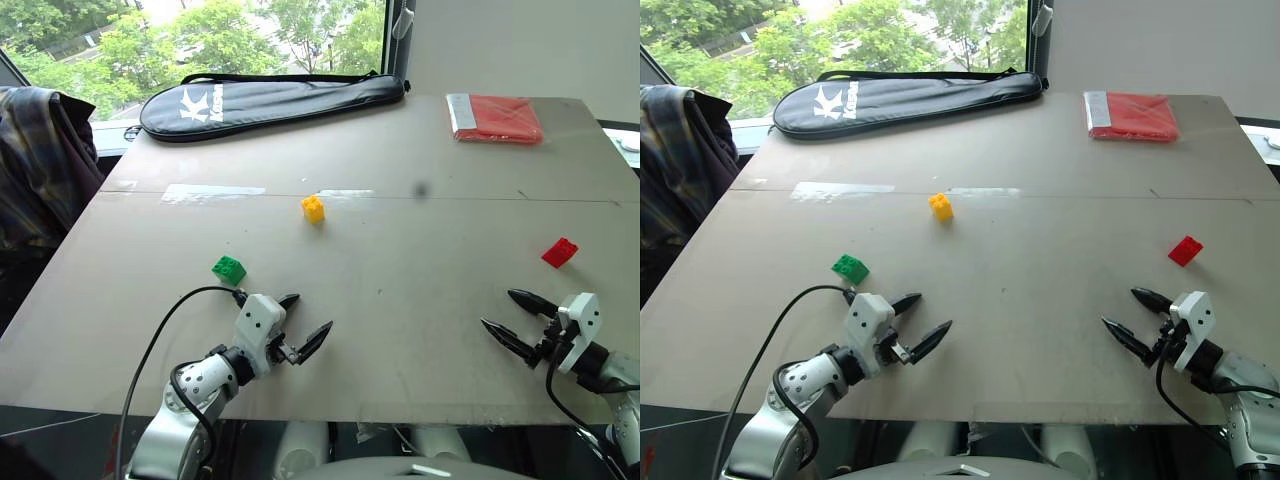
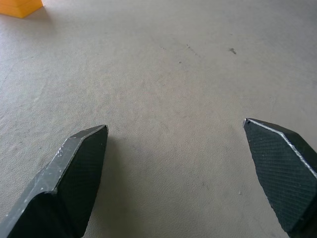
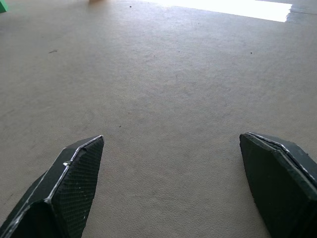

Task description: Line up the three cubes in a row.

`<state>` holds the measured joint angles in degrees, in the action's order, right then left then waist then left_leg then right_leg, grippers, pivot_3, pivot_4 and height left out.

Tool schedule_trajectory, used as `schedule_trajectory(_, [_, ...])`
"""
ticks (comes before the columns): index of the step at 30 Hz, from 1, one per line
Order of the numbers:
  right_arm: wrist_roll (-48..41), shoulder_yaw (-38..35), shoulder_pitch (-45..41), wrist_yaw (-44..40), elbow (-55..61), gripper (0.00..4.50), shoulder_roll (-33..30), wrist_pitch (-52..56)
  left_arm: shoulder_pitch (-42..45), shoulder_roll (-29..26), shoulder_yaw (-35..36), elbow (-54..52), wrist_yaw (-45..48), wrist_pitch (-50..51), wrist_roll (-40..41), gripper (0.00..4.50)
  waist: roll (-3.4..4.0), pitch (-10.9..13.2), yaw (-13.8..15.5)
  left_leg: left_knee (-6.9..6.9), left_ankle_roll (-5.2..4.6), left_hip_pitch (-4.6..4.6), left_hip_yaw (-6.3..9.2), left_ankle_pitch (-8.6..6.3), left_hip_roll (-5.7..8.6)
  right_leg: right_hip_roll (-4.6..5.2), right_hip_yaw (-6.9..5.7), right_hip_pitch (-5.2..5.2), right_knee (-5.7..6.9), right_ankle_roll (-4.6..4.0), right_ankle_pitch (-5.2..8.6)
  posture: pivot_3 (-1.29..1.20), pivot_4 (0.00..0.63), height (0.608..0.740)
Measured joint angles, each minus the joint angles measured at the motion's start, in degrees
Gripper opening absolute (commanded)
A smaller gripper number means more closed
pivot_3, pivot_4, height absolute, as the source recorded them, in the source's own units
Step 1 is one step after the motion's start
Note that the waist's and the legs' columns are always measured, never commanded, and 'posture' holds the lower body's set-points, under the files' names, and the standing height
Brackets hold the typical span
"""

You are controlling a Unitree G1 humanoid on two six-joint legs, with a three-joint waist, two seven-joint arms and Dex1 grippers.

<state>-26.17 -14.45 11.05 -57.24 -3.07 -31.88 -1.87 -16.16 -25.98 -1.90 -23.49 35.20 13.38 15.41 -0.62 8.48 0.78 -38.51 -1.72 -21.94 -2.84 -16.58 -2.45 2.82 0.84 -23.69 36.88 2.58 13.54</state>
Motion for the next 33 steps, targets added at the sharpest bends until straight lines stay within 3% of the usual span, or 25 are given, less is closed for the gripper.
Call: schedule_trajectory(33, [-1.57, -0.44, 1.66, 2.38, 2.76, 4.50, 0.26, 2.87, 1.00, -0.28, -0.48, 0.54, 0.54, -0.08, -0.11, 4.47, 0.00, 0.00, -0.03, -0.02, 0.00, 0.01, 0.01, 0.00, 0.04, 0.00, 0.02, 0.02, 0.06, 0.00, -0.01, 0.00, 0.150, 0.708])
